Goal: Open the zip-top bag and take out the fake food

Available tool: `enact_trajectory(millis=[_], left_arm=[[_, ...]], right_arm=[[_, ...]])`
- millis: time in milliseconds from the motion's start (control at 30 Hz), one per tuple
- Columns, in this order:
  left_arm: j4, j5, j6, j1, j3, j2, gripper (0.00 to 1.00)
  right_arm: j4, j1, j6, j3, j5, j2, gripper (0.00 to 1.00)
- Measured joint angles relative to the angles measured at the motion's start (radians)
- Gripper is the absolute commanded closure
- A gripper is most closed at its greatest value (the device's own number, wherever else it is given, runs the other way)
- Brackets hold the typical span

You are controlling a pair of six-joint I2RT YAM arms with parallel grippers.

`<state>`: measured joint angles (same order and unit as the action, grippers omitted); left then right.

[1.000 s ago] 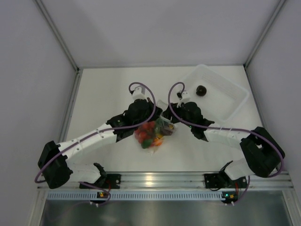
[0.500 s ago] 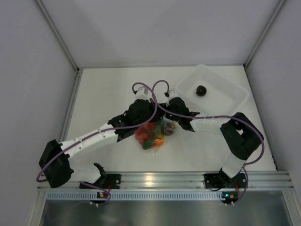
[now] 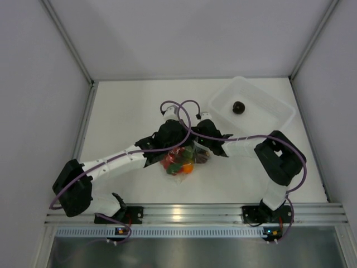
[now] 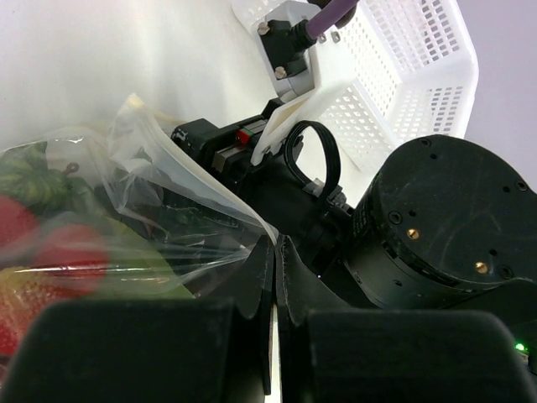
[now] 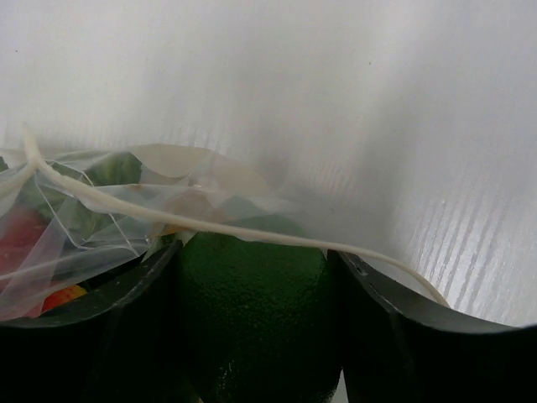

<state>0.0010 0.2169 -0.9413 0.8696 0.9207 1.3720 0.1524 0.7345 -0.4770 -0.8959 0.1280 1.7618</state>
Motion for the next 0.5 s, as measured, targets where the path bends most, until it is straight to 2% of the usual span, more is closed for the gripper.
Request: enact_trajectory(millis=[100, 500], left_arm=[[0.0, 0.002, 0.0, 0.0, 0.0, 0.006, 1.0], [0.039, 0.003, -0.006, 0.013, -0.013, 0.001, 1.0]], right_arm=[[-0.001, 0.001, -0.001, 0.006, 0.016, -0.008, 0.59], [-0.123, -0.005, 0.026, 0.062, 0.101, -0.259, 0.63]])
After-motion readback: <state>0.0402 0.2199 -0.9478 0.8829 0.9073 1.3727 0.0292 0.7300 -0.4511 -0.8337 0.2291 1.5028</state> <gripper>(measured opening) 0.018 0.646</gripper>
